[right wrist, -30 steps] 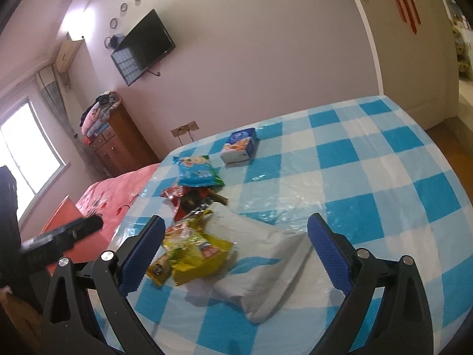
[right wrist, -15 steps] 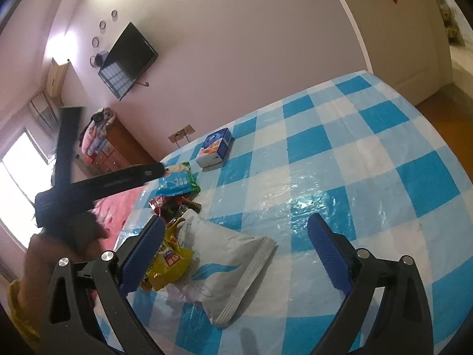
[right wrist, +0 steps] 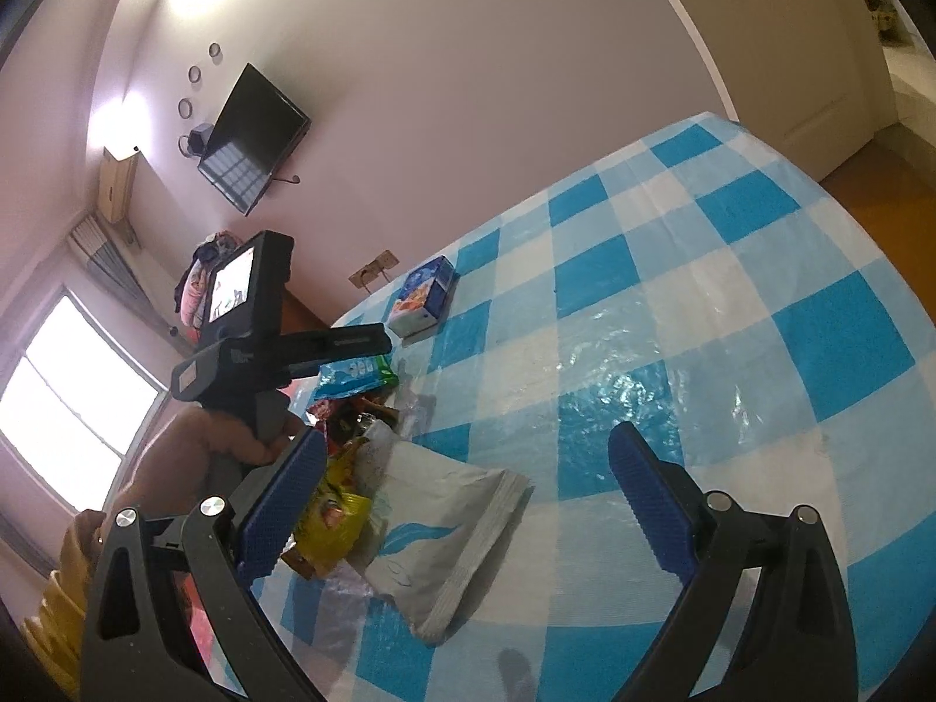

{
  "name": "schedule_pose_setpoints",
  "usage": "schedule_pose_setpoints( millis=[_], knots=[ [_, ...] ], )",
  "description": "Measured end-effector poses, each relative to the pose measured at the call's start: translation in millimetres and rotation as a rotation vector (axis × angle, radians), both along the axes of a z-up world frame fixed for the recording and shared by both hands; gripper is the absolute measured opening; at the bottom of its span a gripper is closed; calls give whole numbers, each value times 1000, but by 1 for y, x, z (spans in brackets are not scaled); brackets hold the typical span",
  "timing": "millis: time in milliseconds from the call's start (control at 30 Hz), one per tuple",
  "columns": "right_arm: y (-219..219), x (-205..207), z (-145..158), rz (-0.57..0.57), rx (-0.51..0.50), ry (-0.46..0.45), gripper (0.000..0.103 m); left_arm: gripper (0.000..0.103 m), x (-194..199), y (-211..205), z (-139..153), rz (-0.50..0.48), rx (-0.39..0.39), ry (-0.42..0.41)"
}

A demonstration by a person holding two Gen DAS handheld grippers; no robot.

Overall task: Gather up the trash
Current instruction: 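Grasp the blue cartoon snack bag with the left gripper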

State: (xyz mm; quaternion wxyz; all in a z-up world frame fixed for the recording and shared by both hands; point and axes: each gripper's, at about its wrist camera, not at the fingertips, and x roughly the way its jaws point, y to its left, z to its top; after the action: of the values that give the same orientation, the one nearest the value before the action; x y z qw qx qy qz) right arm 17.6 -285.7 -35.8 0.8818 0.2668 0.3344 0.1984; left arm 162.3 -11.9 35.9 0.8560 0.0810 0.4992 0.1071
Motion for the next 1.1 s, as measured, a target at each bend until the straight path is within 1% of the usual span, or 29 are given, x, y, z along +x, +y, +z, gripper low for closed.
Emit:
schedule_pose_setpoints(
  millis=[33, 67, 100, 167, 200, 233, 267, 367, 567, 667, 833, 967, 1100],
  knots=[
    [0, 2, -2, 5, 6, 11, 96, 89, 1, 0, -1, 4, 3, 2],
    [0, 3, -4, 13, 18, 22, 96, 82, 2, 1, -2, 10, 5, 6],
    [-1, 4, -5, 15, 23, 27, 96, 79, 2, 3, -4, 15, -1, 15],
    [0, 4, -5, 16, 21, 28, 96, 74, 4, 7, -6, 22, -34, 22],
    [0, 4, -5, 18, 21, 27, 96, 73, 4, 9, -7, 24, -44, 23],
    [0, 4, -5, 21, 20, 27, 96, 72, 3, 9, -6, 24, -46, 19],
    [1, 4, -5, 25, 17, 28, 96, 68, 2, 10, -5, 23, -45, 16],
    [4, 5, -6, 34, 4, 35, 96, 62, -3, 11, -2, 16, -50, 5],
    [8, 7, -8, 48, -13, 46, 96, 58, -21, 15, 3, -3, -102, -9],
    [9, 6, -8, 52, -26, 40, 96, 56, -39, 15, 6, -25, -119, -14],
    [13, 2, -4, 66, -49, 18, 96, 55, -73, 12, 13, -53, -183, -27],
    [26, -4, 2, 107, -99, -22, 96, 55, -94, 14, 16, -70, -235, -26],
    [43, -11, 6, 190, -129, -52, 96, 54, -112, 18, 16, -80, -288, -33]
  ],
)
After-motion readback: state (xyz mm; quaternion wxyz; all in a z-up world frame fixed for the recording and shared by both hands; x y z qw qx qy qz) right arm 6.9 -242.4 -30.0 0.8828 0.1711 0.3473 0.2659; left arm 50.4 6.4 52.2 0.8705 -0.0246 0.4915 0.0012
